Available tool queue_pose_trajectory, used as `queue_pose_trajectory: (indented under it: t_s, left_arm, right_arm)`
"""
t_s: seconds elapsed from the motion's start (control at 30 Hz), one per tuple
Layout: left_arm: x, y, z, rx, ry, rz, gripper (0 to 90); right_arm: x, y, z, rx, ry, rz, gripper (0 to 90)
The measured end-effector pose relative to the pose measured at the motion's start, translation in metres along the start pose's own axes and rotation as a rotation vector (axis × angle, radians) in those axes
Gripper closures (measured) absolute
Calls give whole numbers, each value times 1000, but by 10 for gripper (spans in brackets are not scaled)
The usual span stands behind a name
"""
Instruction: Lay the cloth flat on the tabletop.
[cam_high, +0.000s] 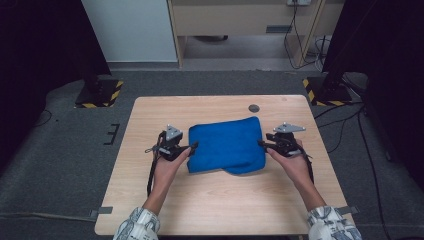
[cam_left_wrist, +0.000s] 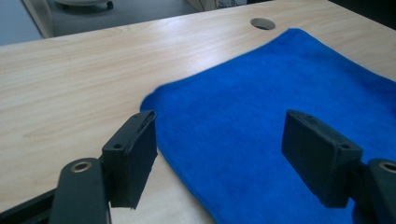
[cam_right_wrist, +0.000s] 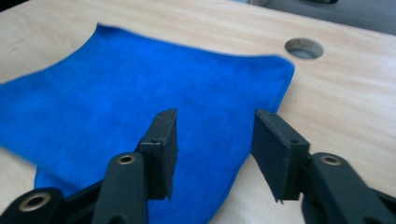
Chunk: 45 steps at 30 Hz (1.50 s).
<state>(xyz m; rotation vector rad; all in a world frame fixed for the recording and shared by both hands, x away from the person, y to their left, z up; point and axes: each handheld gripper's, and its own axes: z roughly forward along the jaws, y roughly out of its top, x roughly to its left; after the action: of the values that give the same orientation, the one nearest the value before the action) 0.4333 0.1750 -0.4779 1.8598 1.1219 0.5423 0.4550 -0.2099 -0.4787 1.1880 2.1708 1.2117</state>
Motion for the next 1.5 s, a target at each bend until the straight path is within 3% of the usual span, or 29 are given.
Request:
queue_pose_trajectory:
  t_s: [0.17,0.43,0.77,0.83,0.97,1.13,1.3,1.5]
  left_arm:
    - [-6,-11,-7,12,-17,20,246]
    - [-10,-27,-21,32,-34,33,266]
    - [-10,-46,-35,56,-15,56,279]
    - [-10,-50,-33,68,-27,55,274]
    - [-10,-53,-31,85,-39,51,266]
    - [-10,-54,-28,92,-43,60,281]
    - [-14,-56,-27,101,-54,71,295]
    - [-27,-62,-23,130,-62,96,306]
  right_arm:
    - [4,-17,-8,7,18,8,578]
    - [18,-29,-17,9,53,-21,656]
    - [27,-44,-28,18,103,-44,678]
    - [27,-45,-29,26,129,-24,646]
    - [30,-48,-29,23,133,-30,626]
    - [40,-45,-30,-3,128,-64,690]
    - [47,-47,-25,19,133,-96,751]
    - [56,-48,-23,20,160,-118,751]
